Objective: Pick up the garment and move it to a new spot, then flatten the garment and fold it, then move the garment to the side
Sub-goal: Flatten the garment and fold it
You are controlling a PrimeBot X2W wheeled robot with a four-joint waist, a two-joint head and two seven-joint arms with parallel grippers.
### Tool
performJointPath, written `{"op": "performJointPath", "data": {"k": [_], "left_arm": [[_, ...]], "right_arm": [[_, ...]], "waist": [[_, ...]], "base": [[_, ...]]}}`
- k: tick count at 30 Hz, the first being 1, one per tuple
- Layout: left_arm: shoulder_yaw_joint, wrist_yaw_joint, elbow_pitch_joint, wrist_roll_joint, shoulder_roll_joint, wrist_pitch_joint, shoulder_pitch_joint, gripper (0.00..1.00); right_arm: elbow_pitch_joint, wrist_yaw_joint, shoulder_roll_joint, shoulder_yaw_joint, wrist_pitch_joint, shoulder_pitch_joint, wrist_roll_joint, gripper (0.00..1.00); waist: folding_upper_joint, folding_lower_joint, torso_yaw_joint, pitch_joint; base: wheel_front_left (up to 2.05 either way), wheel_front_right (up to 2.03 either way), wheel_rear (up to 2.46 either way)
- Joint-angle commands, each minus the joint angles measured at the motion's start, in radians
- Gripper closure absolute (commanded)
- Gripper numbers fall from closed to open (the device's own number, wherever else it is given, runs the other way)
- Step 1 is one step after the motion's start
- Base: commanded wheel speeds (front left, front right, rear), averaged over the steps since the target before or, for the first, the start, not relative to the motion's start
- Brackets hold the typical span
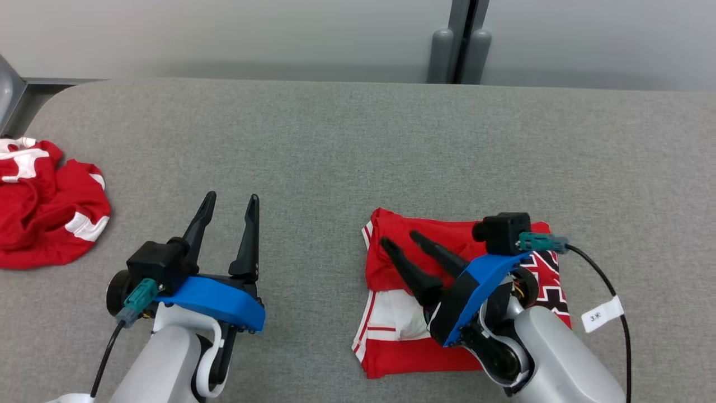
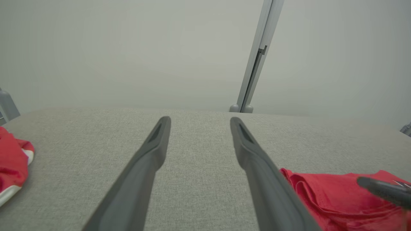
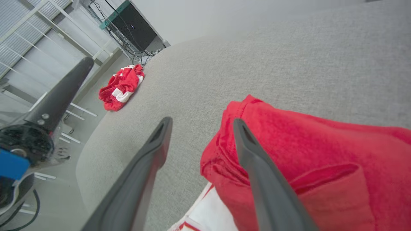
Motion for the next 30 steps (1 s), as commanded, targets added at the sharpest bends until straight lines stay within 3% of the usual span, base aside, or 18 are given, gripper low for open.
{"op": "performJointPath", "data": {"k": [1,6,12,16,20,21,22,23,24,30], "left_arm": [[0.009,0.003,0.003,-0.006,0.005,-0.009,0.008,0.00],[0.025,0.016,0.000,-0.018,0.014,-0.018,0.043,0.00],[0.036,0.024,-0.015,-0.022,0.019,-0.025,0.062,0.00],[0.040,0.020,-0.025,-0.018,0.024,-0.028,0.051,0.00],[0.040,0.018,-0.027,-0.014,0.030,-0.030,0.035,0.00],[0.039,0.018,-0.027,-0.014,0.031,-0.031,0.034,0.00],[0.038,0.018,-0.026,-0.014,0.031,-0.030,0.033,0.00],[0.037,0.017,-0.026,-0.015,0.032,-0.031,0.033,0.00],[0.035,0.016,-0.025,-0.015,0.031,-0.030,0.032,0.00],[0.035,0.016,-0.026,-0.021,0.036,-0.032,0.034,0.00]], "right_arm": [[-0.027,0.001,-0.003,-0.003,-0.026,-0.005,0.041,0.00],[-0.134,0.001,-0.004,-0.140,-0.068,0.047,-0.026,0.00],[-0.281,0.001,-0.005,-0.390,0.055,0.175,-0.357,0.00],[-0.303,0.001,-0.022,-0.399,0.114,0.228,-0.513,0.00],[-0.257,0.001,-0.030,-0.350,0.098,0.218,-0.574,0.00],[-0.238,0.001,-0.030,-0.338,0.091,0.209,-0.581,0.15],[-0.215,0.001,-0.033,-0.323,0.089,0.200,-0.594,0.54],[-0.193,0.001,-0.032,-0.309,0.084,0.192,-0.604,0.73],[-0.169,0.001,-0.031,-0.293,0.084,0.184,-0.610,1.00],[-0.058,0.001,-0.023,-0.187,0.101,0.148,-0.594,1.00]], "waist": [[0.0000,-0.0002,-0.014,-0.013],[0.0000,-0.0002,-0.049,-0.044],[0.0000,-0.0002,-0.072,-0.052],[0.0000,-0.0002,-0.078,-0.040],[0.0000,-0.0002,-0.078,-0.025],[0.0000,-0.0002,-0.077,-0.022],[0.0000,-0.0002,-0.075,-0.020],[0.0000,-0.0002,-0.074,-0.019],[0.0000,-0.0002,-0.070,-0.018],[0.0000,-0.0002,-0.062,-0.018]], "base": [[0.00,0.00,0.00],[0.00,0.00,0.00],[0.00,0.00,0.00],[0.00,0.00,0.00],[0.00,0.00,0.00],[0.00,0.00,0.00],[0.00,0.00,0.00],[0.00,0.00,0.00],[0.00,0.00,0.00],[0.00,0.00,0.00]]}}
